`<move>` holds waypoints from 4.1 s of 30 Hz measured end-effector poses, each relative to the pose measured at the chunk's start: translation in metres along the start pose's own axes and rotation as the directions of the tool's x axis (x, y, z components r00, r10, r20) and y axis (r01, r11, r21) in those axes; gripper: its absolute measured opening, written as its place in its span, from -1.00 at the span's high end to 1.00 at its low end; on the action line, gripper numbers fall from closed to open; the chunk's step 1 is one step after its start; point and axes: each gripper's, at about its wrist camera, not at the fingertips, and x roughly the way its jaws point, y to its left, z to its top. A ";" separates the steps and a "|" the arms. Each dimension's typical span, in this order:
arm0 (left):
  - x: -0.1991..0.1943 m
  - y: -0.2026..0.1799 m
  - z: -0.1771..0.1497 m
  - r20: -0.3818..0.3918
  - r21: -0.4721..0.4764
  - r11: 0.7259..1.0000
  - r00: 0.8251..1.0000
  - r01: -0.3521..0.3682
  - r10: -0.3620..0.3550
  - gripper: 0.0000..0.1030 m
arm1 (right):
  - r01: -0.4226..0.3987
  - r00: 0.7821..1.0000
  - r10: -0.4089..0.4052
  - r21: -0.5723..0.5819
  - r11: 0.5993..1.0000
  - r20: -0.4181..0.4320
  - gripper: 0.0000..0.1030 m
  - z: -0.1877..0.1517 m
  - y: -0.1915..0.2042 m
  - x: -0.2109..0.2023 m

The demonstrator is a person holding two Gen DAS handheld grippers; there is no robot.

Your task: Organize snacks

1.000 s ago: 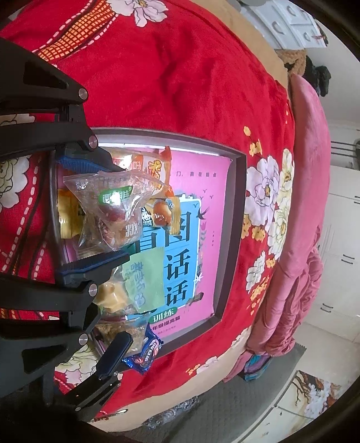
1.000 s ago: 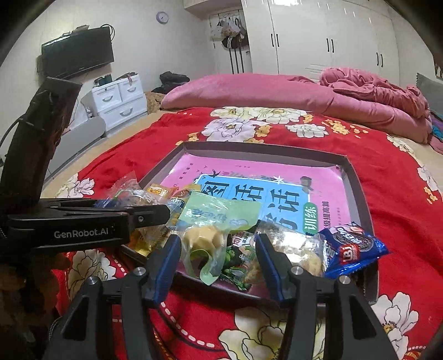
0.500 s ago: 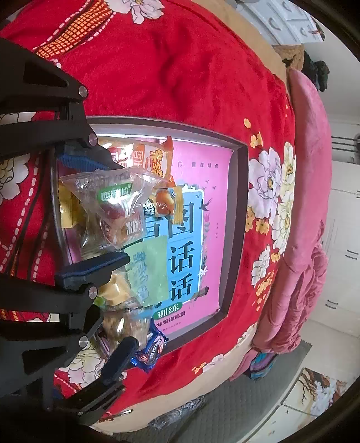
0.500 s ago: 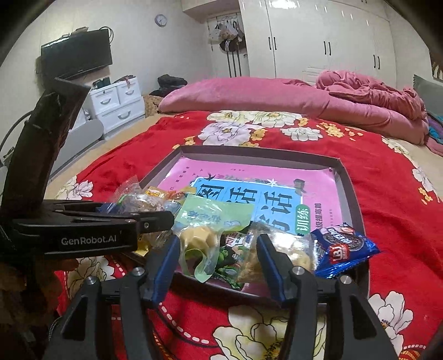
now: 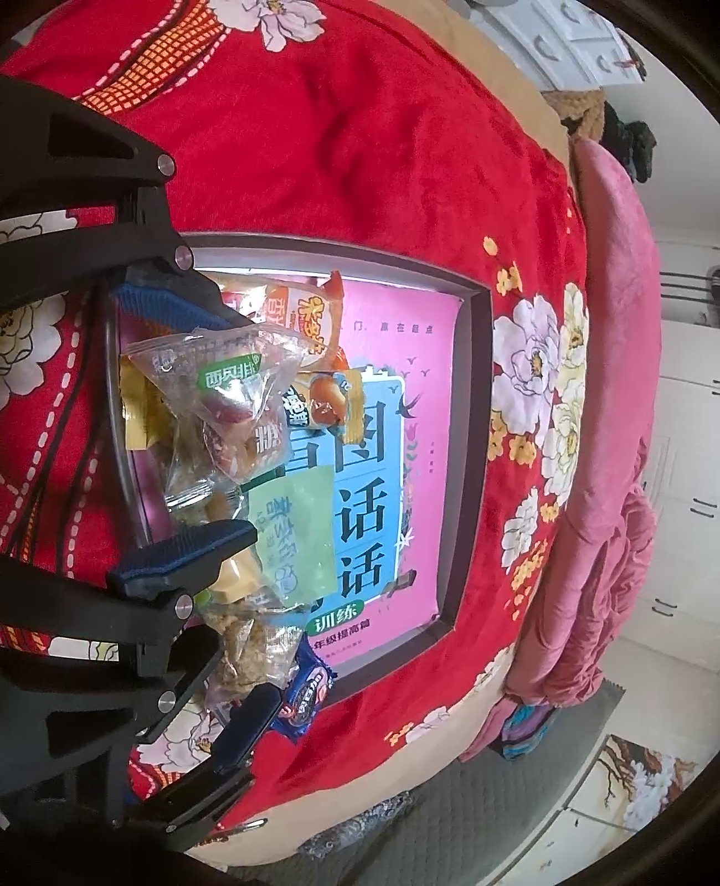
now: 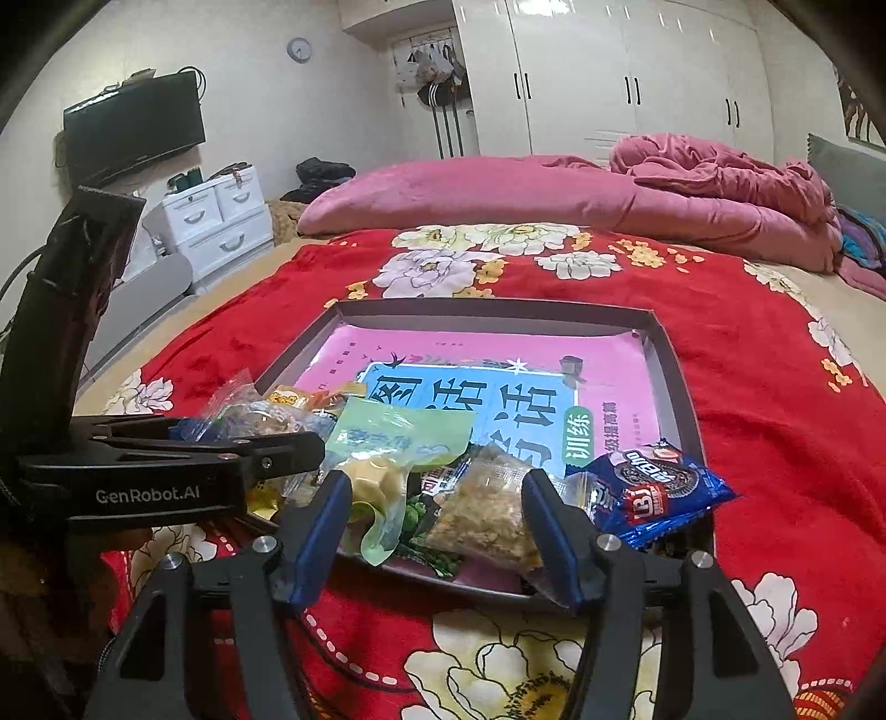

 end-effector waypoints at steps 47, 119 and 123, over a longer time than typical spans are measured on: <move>-0.069 -0.008 -0.001 0.158 0.016 1.000 0.987 -0.016 0.013 -0.52 | 0.137 0.983 -0.153 0.144 0.980 0.105 -0.80 -0.001 -0.033 -0.059; -0.090 -0.022 -0.091 0.046 0.058 0.996 0.997 -0.068 0.065 -0.52 | 0.179 0.984 -0.174 0.171 0.969 -0.039 -0.89 -0.059 -0.002 -0.099; -0.091 -0.022 -0.091 0.050 0.059 0.996 0.997 -0.065 0.062 -0.52 | 0.181 0.984 -0.176 0.170 0.969 -0.039 -0.89 -0.059 -0.002 -0.098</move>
